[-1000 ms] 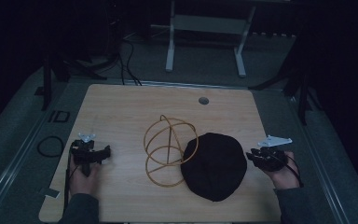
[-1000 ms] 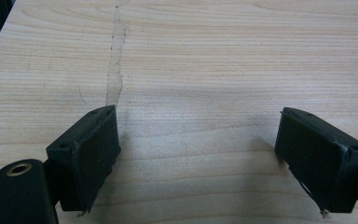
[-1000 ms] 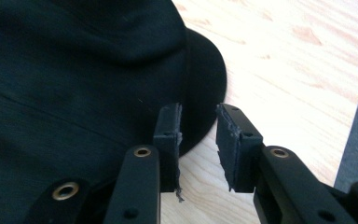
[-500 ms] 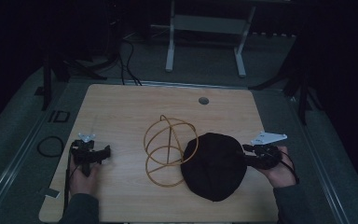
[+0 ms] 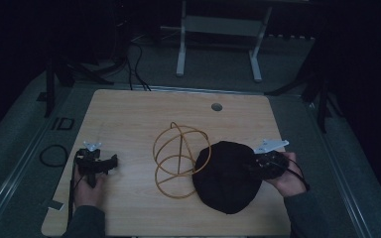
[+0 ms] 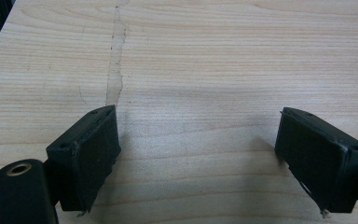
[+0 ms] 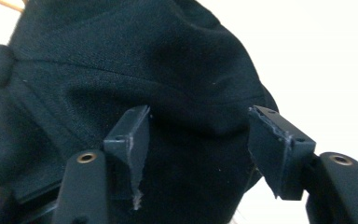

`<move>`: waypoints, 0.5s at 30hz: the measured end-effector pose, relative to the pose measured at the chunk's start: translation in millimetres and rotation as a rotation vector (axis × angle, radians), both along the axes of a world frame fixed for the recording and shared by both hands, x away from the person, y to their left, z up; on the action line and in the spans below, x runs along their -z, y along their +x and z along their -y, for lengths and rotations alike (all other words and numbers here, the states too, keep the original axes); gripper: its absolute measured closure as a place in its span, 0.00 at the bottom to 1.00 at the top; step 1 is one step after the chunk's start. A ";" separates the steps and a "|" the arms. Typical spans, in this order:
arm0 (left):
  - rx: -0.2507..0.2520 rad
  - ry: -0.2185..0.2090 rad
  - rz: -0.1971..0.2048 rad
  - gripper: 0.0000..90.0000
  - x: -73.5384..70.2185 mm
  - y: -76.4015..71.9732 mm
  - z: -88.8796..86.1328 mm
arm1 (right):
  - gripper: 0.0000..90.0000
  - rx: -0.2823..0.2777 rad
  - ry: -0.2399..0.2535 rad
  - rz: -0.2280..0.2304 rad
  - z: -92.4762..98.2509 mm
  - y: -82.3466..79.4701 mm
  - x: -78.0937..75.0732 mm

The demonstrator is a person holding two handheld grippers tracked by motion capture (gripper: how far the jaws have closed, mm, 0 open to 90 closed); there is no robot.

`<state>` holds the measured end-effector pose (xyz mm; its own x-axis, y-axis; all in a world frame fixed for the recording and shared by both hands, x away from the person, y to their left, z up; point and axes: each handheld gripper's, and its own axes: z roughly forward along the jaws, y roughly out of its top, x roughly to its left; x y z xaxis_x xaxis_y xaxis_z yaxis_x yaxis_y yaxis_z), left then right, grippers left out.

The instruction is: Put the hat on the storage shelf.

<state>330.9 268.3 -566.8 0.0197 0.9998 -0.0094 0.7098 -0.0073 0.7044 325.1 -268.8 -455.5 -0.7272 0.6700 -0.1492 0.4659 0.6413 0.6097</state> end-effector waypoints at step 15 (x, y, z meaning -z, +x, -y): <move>0.000 0.000 0.000 0.15 0.0 0.0 0.0 | 0.30 -0.016 0.026 0.019 -8.1 0.6 -3.0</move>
<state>330.9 268.3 -566.8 0.0199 0.9998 -0.0092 0.7099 -0.0076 0.7042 325.7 -260.7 -452.5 -0.7352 0.6620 -0.1456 0.4435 0.6323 0.6352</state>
